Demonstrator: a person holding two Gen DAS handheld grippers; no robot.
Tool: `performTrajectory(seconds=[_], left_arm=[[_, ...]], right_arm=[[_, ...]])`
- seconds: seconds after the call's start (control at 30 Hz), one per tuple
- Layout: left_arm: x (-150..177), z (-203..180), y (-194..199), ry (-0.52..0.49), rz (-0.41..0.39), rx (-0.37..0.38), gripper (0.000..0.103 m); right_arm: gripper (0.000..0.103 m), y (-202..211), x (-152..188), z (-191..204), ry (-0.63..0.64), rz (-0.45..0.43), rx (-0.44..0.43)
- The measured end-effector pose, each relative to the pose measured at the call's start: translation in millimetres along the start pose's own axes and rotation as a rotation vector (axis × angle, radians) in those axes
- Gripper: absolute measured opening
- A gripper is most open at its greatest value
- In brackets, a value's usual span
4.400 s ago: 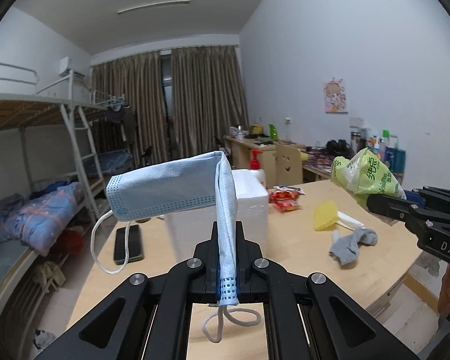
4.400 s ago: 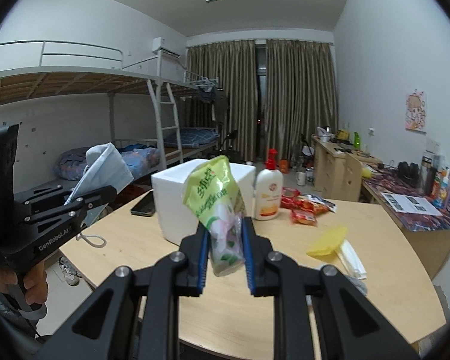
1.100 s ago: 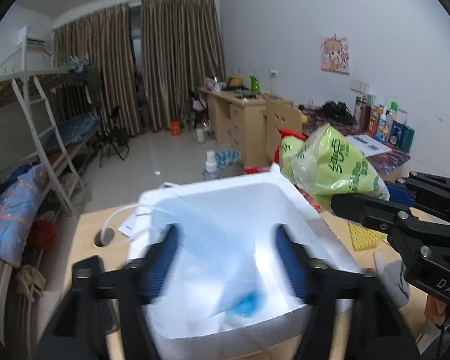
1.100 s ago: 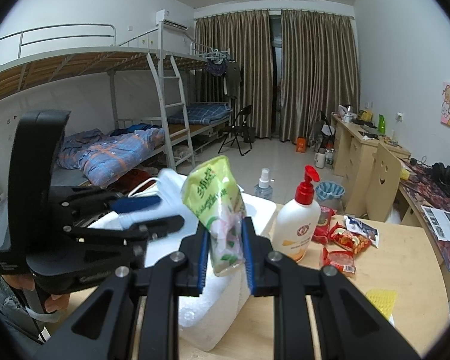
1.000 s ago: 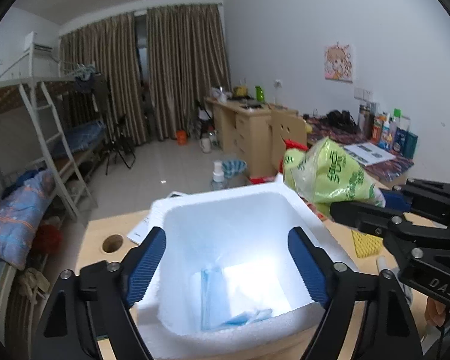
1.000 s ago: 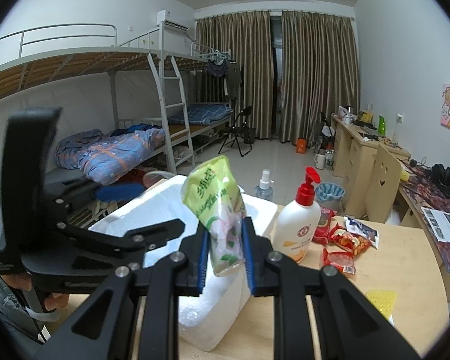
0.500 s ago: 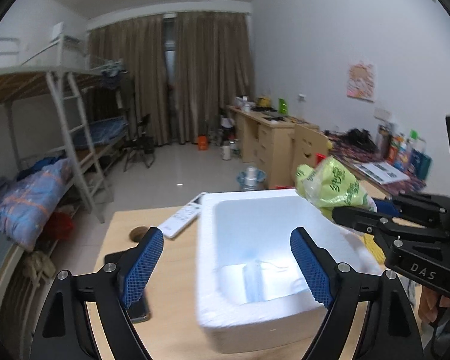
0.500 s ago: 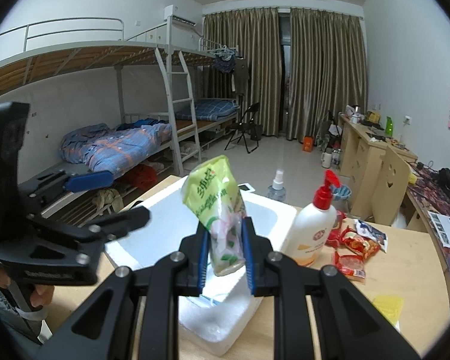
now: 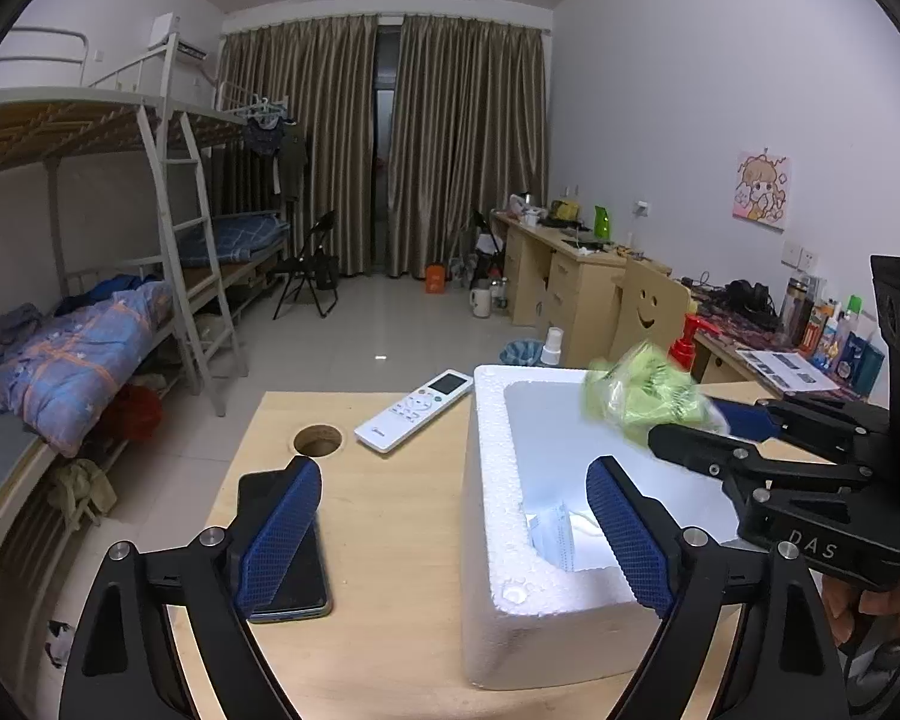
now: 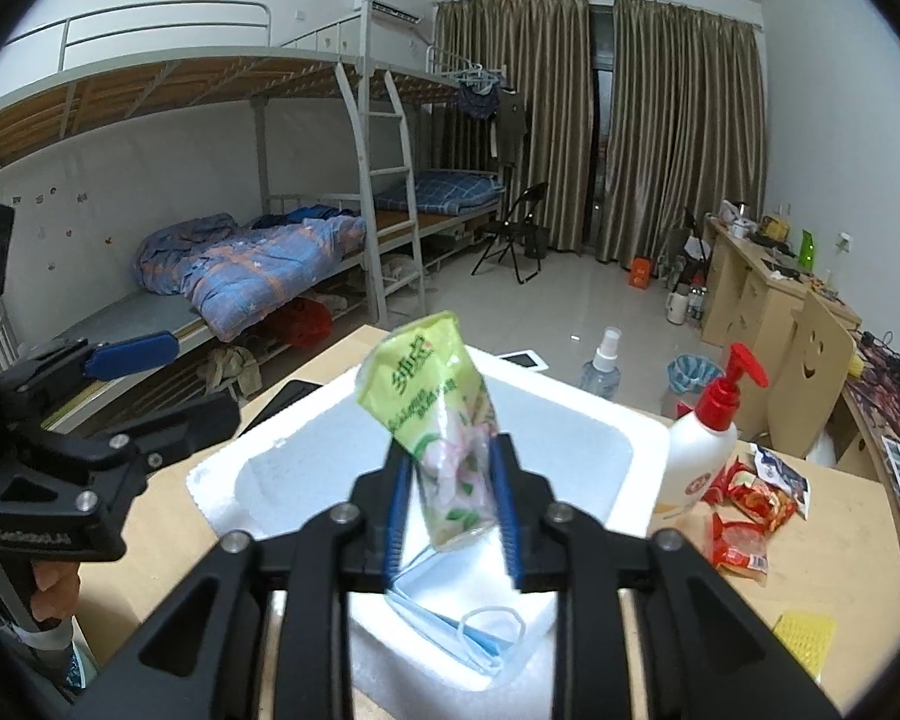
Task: Organize soft objects
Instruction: 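Open the left gripper dropping the mask into the box while the right gripper drops the bag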
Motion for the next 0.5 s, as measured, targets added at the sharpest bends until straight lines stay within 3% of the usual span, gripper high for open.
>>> performTrajectory(seconds=[0.03,0.1,0.13,0.5], left_arm=[[0.3,0.7,-0.2,0.002,-0.003,-0.001,0.093],[0.2,1.7,0.0,0.005,-0.006,-0.005,0.095],[0.3,2.4,-0.3,0.006,-0.008,-0.008,0.095],[1.6,-8.1,6.1,-0.005,-0.012,-0.022,0.095]], right_arm=[[0.047,-0.5,0.0,-0.1,0.000,0.000,0.004],[0.074,1.6,0.1,0.0,-0.001,-0.011,0.017],[0.077,3.5,0.1,0.4,0.002,-0.020,0.022],[0.080,23.0,3.7,2.3,-0.021,-0.051,0.034]])
Point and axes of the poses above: each gripper's, at about its wrist camera, not at the fingertips, and y roughly against the way its jaws point, z to its left, x to its underside, the point moved 1 cm from there along -y, roughly the way its jaws point, and after that the axes turned 13 degrees about -x, right-handed, at the moved point
